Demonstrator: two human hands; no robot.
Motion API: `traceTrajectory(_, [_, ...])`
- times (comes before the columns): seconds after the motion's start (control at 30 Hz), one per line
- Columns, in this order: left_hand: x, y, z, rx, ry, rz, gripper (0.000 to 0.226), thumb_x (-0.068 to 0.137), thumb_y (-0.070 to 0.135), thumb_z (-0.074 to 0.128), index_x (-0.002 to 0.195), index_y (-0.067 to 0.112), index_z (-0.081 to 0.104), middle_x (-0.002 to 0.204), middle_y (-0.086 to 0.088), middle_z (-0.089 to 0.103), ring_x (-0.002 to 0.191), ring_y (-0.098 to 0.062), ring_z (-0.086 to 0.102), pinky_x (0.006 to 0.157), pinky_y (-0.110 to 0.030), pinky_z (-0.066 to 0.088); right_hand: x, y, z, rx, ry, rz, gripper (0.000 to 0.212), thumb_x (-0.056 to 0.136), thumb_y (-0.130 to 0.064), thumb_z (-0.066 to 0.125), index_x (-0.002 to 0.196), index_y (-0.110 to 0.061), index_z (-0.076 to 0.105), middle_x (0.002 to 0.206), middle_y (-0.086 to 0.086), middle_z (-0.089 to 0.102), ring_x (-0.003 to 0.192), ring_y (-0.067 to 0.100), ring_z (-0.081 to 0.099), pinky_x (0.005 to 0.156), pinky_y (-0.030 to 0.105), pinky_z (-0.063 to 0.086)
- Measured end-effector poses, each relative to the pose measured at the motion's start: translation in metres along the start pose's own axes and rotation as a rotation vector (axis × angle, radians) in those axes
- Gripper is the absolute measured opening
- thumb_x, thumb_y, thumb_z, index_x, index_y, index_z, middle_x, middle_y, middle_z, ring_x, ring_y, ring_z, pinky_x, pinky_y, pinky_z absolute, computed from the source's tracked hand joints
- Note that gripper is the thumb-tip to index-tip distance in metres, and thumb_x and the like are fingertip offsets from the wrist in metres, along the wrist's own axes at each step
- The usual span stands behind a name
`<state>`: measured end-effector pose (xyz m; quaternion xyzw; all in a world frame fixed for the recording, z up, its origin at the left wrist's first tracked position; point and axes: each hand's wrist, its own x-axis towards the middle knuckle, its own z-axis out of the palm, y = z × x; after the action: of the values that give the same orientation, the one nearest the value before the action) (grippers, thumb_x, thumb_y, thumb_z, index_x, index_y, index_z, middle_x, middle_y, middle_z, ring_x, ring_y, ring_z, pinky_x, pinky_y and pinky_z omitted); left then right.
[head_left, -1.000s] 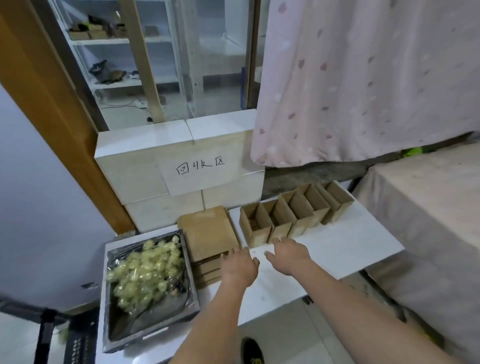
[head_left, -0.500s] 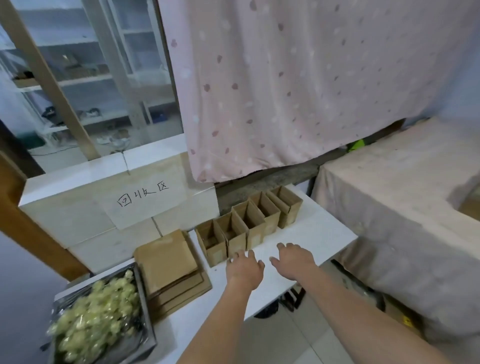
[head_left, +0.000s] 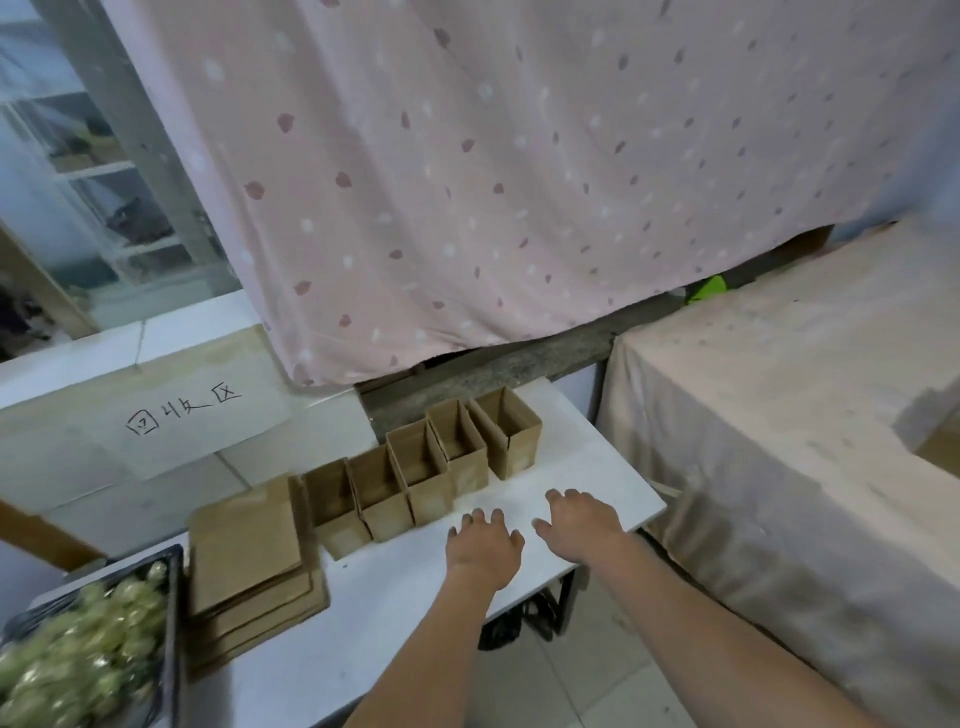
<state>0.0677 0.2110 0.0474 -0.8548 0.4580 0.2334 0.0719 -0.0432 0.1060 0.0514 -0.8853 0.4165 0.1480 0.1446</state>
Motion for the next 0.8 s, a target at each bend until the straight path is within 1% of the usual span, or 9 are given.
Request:
traceTrajectory(0.17, [0.025, 0.018, 0.0, 0.027, -0.021, -0.024, 0.058, 0.106, 0.045, 0.023, 0.155, 0.014, 0.026, 0.16, -0.015, 0.028, 0.146, -0.031, 0.029, 0.118, -0.046, 0.028, 0.026, 0.019, 0.0, 0.006, -0.047, -0.04, 0.053, 0.1, -0.053, 0.037, 0.135, -0.014, 0.045, 0.13, 0.01, 0.055, 0.118, 0.029, 0.053, 0.089, 0.04, 0.044])
traceTrajectory(0.3, [0.052, 0.014, -0.001, 0.034, -0.039, -0.058, 0.057, 0.106, 0.045, 0.023, 0.154, 0.015, 0.027, 0.16, -0.015, 0.029, 0.145, -0.032, 0.032, 0.117, -0.046, 0.03, 0.055, 0.022, -0.003, 0.015, -0.06, -0.056, 0.052, 0.1, -0.051, 0.037, 0.136, -0.014, 0.044, 0.131, 0.01, 0.054, 0.119, 0.028, 0.052, 0.089, 0.038, 0.044])
traceTrajectory(0.43, [0.087, 0.006, -0.009, 0.043, -0.046, -0.082, 0.058, 0.106, 0.045, 0.023, 0.157, 0.016, 0.024, 0.162, -0.015, 0.027, 0.145, -0.035, 0.033, 0.115, -0.047, 0.032, 0.091, 0.02, -0.012, 0.006, -0.052, -0.096, 0.052, 0.1, -0.049, 0.039, 0.14, -0.015, 0.041, 0.133, 0.01, 0.053, 0.122, 0.028, 0.051, 0.093, 0.039, 0.044])
traceTrajectory(0.5, [0.107, 0.001, -0.015, 0.031, -0.032, -0.09, 0.058, 0.107, 0.045, 0.024, 0.156, 0.015, 0.027, 0.161, -0.014, 0.028, 0.146, -0.035, 0.032, 0.116, -0.047, 0.031, 0.112, 0.016, -0.019, -0.006, -0.041, -0.116, 0.052, 0.1, -0.047, 0.041, 0.141, -0.015, 0.042, 0.132, 0.01, 0.053, 0.121, 0.028, 0.051, 0.093, 0.039, 0.044])
traceTrajectory(0.57, [0.126, -0.003, -0.022, -0.002, -0.012, -0.083, 0.055, 0.107, 0.042, 0.026, 0.154, 0.015, 0.031, 0.158, -0.015, 0.033, 0.144, -0.034, 0.033, 0.115, -0.046, 0.033, 0.132, 0.012, -0.027, -0.015, -0.05, -0.14, 0.05, 0.1, -0.045, 0.042, 0.14, -0.015, 0.043, 0.131, 0.01, 0.053, 0.12, 0.029, 0.052, 0.091, 0.038, 0.044])
traceTrajectory(0.63, [0.145, -0.004, -0.03, -0.005, 0.002, -0.076, 0.05, 0.106, 0.038, 0.028, 0.149, 0.013, 0.037, 0.15, -0.015, 0.041, 0.136, -0.033, 0.041, 0.112, -0.046, 0.037, 0.152, 0.008, -0.034, -0.024, -0.061, -0.171, 0.045, 0.1, -0.04, 0.045, 0.137, -0.014, 0.046, 0.131, 0.01, 0.055, 0.117, 0.029, 0.054, 0.09, 0.037, 0.044])
traceTrajectory(0.7, [0.162, -0.005, -0.036, -0.005, 0.001, -0.085, 0.049, 0.105, 0.037, 0.031, 0.144, 0.011, 0.041, 0.143, -0.016, 0.047, 0.13, -0.032, 0.046, 0.111, -0.047, 0.037, 0.171, 0.004, -0.039, -0.045, -0.067, -0.209, 0.04, 0.099, -0.032, 0.049, 0.136, -0.014, 0.047, 0.131, 0.01, 0.056, 0.116, 0.03, 0.056, 0.09, 0.036, 0.046])
traceTrajectory(0.8, [0.186, -0.007, -0.036, -0.029, 0.001, -0.085, 0.054, 0.104, 0.04, 0.035, 0.148, 0.009, 0.036, 0.145, -0.015, 0.046, 0.134, -0.031, 0.044, 0.116, -0.048, 0.032, 0.2, -0.003, -0.044, -0.079, -0.109, -0.266, 0.048, 0.098, -0.022, 0.052, 0.144, -0.015, 0.04, 0.139, 0.01, 0.05, 0.122, 0.032, 0.054, 0.096, 0.039, 0.048])
